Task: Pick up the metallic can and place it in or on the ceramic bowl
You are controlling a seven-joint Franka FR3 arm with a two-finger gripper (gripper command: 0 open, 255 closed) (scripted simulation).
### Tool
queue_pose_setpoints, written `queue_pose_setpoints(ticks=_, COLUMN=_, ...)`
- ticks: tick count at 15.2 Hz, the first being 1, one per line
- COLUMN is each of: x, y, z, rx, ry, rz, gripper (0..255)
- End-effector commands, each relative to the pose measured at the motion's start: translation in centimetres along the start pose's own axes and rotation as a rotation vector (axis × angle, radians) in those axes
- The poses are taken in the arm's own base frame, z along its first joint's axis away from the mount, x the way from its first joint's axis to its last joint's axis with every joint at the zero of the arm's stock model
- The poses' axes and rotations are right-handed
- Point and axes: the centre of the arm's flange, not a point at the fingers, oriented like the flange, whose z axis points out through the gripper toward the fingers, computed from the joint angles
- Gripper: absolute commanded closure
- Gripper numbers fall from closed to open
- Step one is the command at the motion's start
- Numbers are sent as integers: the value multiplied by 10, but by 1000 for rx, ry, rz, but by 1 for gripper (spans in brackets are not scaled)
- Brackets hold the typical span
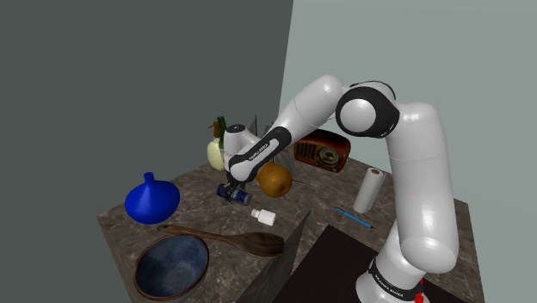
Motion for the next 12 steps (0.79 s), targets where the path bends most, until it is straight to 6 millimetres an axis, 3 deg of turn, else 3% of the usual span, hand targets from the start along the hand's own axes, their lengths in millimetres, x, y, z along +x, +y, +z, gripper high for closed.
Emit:
queue_pose_setpoints(ticks=1, x=0, y=0, z=0, rx=0, ry=0, rz=0, gripper=0)
queue_pose_setpoints(ticks=2, x=0, y=0, z=0, rx=0, ry=0, rz=0, gripper=0)
queue_pose_setpoints(ticks=3, x=0, y=0, z=0, rx=0, ry=0, rz=0, gripper=255)
queue_pose_setpoints(ticks=12, x=0, y=0, z=0, rx=0, ry=0, rz=0, gripper=255)
